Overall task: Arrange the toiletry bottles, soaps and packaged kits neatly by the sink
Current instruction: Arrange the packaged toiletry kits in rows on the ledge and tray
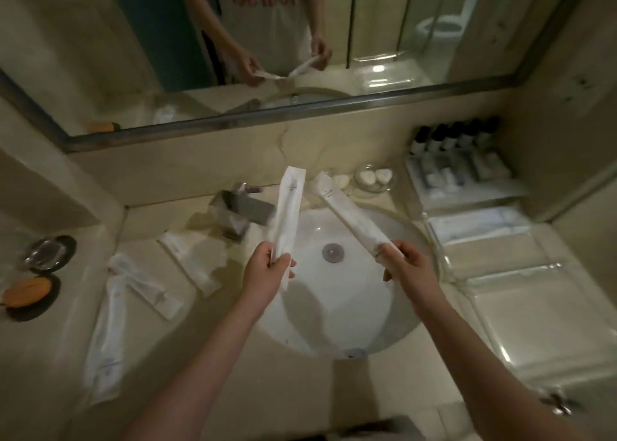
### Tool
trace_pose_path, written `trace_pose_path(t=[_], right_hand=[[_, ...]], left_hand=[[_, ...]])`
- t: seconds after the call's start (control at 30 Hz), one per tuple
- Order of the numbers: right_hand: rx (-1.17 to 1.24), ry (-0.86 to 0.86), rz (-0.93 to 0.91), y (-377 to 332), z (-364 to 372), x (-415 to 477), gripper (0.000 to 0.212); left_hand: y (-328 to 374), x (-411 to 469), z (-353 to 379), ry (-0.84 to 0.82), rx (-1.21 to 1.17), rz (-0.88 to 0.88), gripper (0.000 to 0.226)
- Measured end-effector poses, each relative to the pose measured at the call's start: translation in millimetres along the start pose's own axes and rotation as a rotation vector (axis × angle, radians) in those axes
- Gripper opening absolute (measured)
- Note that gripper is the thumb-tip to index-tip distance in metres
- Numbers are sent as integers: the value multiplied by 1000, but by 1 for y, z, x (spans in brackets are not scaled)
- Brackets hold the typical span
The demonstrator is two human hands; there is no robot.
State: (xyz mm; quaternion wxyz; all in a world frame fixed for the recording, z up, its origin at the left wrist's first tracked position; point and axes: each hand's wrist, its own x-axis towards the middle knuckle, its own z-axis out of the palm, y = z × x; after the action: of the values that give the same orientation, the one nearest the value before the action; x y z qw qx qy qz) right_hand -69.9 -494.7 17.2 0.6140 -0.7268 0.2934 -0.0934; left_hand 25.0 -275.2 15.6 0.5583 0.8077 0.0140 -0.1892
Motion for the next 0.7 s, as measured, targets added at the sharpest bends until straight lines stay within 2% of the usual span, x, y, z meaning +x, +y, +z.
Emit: trace_pose_path(t=[0.1,0.27,0.4,0.5,0.6,0.7], right_hand=[[38,128,22,18,-50,4,18],[66,267,51,39,-126,4,18],[98,393,112,52,-185,12,5],[74,442,168,58,-223,25,8],[19,389,215,60,-254,43,8],[-105,203,253,59,-278,68,14]], left_hand=[[20,2,46,-85,60,25,10],[40,3,114,-159,130,82,16],[50,6,159,-222,148,68,14],[60,11,190,-246,182,62,8],[67,19,217,-283,234,80,7],[73,26,236,-299,298,110,14]])
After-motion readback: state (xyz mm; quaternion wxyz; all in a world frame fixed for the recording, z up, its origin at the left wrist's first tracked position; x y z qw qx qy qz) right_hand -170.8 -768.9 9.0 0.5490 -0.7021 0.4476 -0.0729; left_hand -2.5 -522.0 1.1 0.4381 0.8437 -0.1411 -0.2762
